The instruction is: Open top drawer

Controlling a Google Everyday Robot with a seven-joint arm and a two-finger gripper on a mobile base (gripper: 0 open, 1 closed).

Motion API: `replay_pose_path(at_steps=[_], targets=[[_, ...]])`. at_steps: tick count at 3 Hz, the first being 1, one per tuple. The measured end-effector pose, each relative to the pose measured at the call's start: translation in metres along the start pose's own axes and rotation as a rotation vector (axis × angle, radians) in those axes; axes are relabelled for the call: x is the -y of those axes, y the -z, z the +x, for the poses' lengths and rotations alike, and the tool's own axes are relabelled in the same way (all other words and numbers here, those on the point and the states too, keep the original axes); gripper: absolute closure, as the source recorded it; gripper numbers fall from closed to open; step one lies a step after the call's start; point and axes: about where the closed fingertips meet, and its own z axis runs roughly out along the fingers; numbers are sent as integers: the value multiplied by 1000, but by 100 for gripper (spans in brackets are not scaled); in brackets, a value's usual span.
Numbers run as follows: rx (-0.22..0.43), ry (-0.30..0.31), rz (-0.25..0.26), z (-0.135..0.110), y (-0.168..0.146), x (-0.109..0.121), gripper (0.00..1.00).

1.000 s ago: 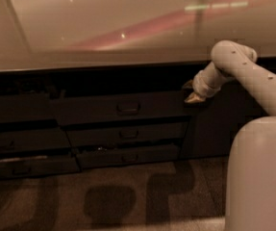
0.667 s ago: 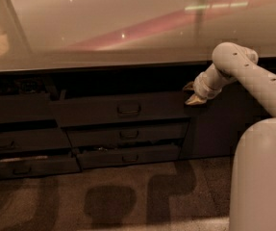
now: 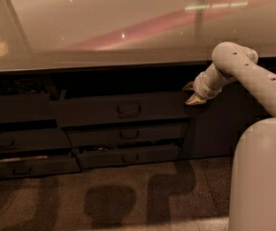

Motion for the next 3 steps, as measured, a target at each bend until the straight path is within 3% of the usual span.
replay_pose_path(at_steps=[3], targets=[[9, 10, 2, 0, 1, -17, 100]])
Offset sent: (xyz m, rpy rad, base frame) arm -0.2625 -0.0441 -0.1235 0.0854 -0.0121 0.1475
